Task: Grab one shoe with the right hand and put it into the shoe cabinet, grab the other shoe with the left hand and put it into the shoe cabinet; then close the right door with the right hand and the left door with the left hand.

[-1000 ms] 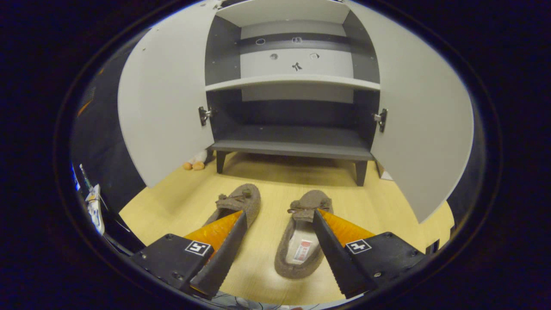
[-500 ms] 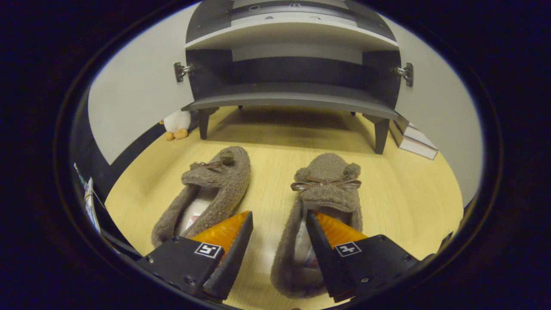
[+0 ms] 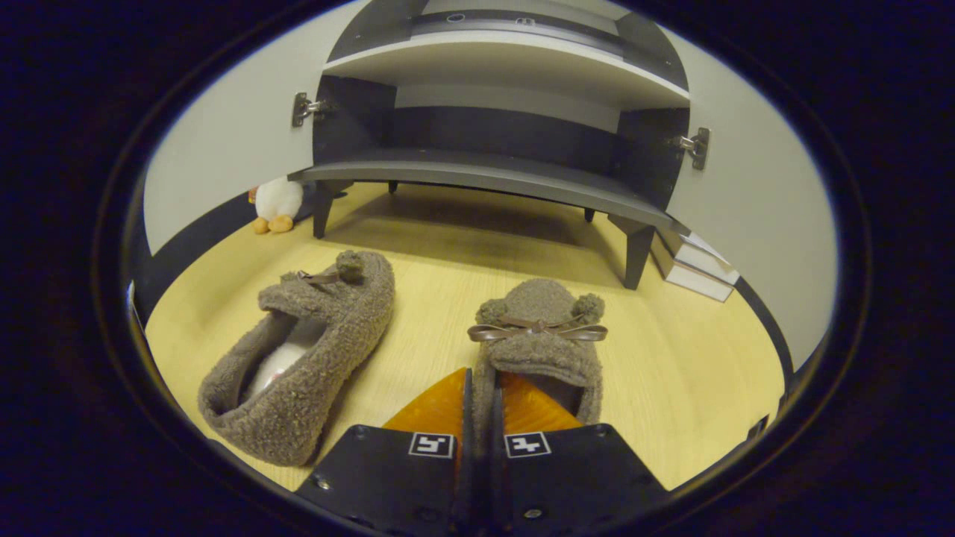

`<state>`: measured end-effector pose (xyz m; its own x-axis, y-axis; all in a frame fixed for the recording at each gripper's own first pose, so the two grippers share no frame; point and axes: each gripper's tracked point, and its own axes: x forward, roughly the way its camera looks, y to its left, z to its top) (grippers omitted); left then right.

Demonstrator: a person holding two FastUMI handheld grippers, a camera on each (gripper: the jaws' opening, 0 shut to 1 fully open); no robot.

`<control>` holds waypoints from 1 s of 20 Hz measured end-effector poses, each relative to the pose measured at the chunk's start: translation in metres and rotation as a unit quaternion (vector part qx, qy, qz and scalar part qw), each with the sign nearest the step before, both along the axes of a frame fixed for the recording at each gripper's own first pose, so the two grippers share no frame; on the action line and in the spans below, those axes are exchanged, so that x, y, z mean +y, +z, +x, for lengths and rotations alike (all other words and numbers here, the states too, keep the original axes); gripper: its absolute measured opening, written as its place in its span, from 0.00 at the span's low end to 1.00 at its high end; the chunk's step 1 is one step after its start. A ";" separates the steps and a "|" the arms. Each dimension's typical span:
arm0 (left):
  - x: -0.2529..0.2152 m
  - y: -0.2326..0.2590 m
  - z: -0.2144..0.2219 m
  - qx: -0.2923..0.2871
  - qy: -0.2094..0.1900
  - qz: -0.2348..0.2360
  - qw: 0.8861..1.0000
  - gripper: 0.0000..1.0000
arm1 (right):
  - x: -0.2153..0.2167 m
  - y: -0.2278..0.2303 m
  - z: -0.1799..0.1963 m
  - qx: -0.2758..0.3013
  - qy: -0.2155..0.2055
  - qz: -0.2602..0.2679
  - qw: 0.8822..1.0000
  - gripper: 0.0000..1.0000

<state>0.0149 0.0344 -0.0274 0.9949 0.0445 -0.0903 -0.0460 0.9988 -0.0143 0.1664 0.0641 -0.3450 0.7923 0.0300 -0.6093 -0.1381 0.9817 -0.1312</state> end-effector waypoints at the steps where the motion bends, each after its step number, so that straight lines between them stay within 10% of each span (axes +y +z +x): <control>1: -0.001 0.000 -0.001 0.001 -0.001 -0.001 1.000 0.95 | -0.001 0.003 0.000 -0.002 0.003 0.007 1.000 0.07; 14: -0.021 -0.005 0.002 0.000 -0.025 0.001 1.000 0.95 | 0.004 0.206 -0.025 -0.176 0.077 0.005 0.981 0.06; 20: -0.035 -0.004 0.007 -0.006 -0.041 -0.006 0.999 0.95 | 0.012 0.334 0.047 -0.227 0.096 -0.003 0.969 0.06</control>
